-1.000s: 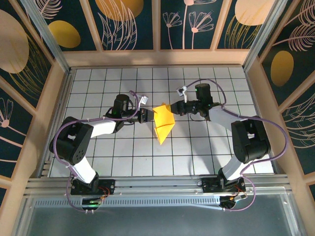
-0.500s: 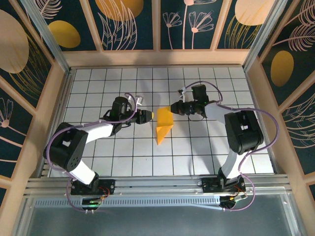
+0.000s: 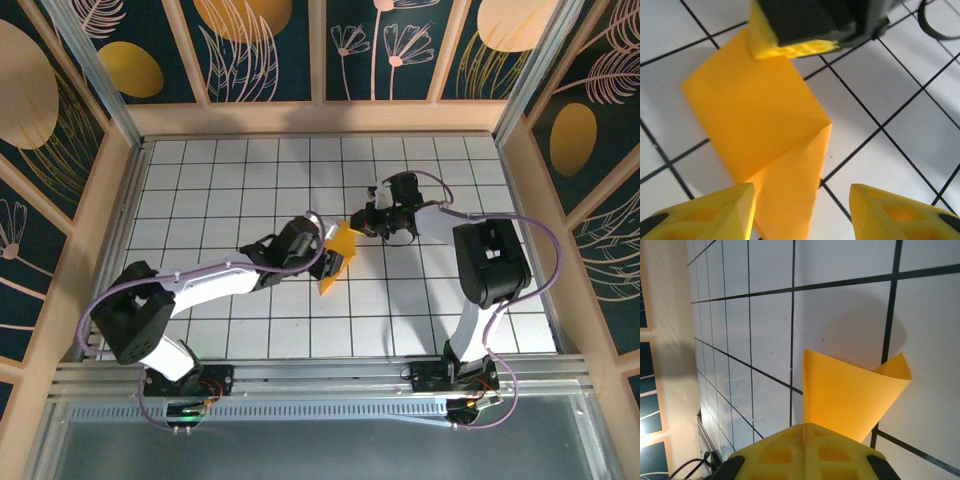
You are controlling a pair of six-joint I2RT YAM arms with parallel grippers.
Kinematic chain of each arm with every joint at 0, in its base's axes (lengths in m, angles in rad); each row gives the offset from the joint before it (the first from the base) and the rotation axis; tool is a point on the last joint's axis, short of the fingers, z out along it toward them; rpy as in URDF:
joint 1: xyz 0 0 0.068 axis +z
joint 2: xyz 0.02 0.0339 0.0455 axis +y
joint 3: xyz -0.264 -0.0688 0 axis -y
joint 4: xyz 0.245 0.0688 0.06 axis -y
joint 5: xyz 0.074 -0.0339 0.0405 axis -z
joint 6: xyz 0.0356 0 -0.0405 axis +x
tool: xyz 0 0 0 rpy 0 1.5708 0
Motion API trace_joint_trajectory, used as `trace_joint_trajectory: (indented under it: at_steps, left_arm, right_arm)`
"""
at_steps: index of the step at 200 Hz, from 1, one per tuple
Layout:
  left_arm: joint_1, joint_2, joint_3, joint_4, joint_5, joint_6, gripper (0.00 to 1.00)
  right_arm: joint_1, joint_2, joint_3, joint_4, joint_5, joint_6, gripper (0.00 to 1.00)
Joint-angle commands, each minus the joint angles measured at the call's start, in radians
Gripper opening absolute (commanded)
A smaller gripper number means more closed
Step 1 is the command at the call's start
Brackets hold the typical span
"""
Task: Fold a paper plane with a square sheet of paper (fold left side to right side)
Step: Fold the wing for the fifth time at the center of the table.
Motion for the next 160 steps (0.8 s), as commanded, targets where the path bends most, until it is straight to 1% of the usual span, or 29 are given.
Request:
trace_joint_trajectory:
  at_steps: [1, 32, 71, 89, 129, 144, 160]
  left_arm:
    - [-0.076, 0.07, 0.082, -0.103, -0.139, 0.017, 0.54]
    - [-0.154, 0.208, 0.203, -0.203, -0.27, 0.02, 0.57]
    - [-0.194, 0.309, 0.3, -0.303, -0.423, 0.029, 0.59]
    - [-0.2, 0.329, 0.311, -0.322, -0.453, 0.028, 0.59]
    - [-0.2, 0.349, 0.309, -0.339, -0.482, 0.011, 0.58]
    - [-0.2, 0.354, 0.303, -0.34, -0.501, 0.001, 0.56]
    - [-0.2, 0.356, 0.295, -0.339, -0.518, -0.005, 0.52]
  right_arm:
    - [-0.007, 0.013, 0.035, -0.019, 0.022, 0.025, 0.0]
    - [-0.008, 0.016, 0.035, -0.016, 0.023, 0.029, 0.0]
    - [-0.008, 0.016, 0.03, -0.017, 0.022, 0.028, 0.0]
    - [-0.008, 0.019, 0.029, -0.017, 0.021, 0.025, 0.0]
    - [-0.009, 0.026, 0.03, -0.017, 0.02, 0.024, 0.0]
    - [-0.008, 0.029, 0.03, -0.017, 0.022, 0.024, 0.0]
    - [-0.009, 0.03, 0.03, -0.017, 0.023, 0.022, 0.0]
